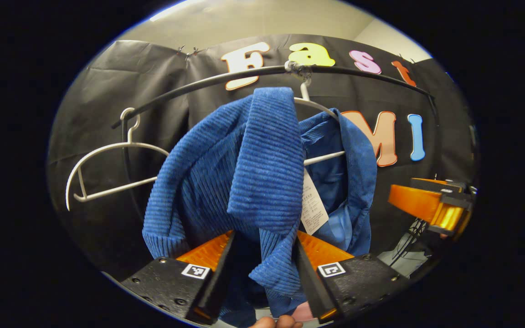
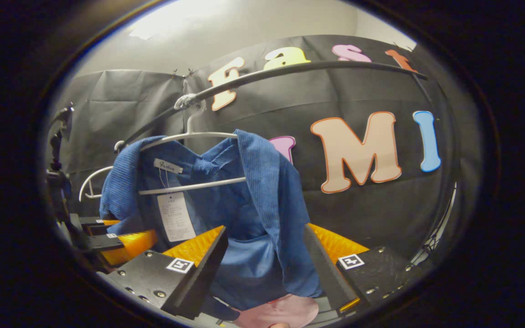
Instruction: Grasp the clothes on the hanger with both hands and then place them into the laundry hamper below.
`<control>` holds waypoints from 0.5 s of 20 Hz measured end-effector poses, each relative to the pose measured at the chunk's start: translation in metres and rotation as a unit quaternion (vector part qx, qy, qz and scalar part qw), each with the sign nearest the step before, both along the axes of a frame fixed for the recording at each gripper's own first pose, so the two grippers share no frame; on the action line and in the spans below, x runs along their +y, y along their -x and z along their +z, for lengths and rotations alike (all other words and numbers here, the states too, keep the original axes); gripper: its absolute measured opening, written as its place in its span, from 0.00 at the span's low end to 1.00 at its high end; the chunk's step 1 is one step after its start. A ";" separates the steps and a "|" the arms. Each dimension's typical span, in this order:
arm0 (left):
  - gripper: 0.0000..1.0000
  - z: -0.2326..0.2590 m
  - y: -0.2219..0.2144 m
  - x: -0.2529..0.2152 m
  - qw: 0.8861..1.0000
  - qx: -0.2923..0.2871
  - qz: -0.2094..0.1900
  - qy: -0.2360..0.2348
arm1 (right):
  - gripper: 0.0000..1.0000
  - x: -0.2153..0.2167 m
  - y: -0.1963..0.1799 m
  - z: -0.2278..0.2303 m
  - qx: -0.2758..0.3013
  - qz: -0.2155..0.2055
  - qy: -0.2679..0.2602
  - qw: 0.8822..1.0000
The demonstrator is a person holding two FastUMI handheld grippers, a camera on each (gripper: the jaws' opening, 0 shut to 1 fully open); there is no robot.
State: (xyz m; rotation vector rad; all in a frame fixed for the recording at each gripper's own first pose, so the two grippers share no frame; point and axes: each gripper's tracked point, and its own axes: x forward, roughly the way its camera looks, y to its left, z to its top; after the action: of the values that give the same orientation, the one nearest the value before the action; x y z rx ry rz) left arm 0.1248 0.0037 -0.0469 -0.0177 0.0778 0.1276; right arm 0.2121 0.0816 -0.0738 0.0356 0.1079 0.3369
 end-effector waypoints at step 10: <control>0.07 0.001 0.034 0.004 0.993 0.037 -0.069 0.092 | 0.99 0.016 -0.057 -0.020 0.019 -0.011 0.023 1.000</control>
State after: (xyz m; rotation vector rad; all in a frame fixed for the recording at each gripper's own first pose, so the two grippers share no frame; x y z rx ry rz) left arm 0.0909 0.0074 -0.0460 -0.1913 0.1634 -0.0183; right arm 0.2696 0.0974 -0.0943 -0.0018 0.1520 0.3114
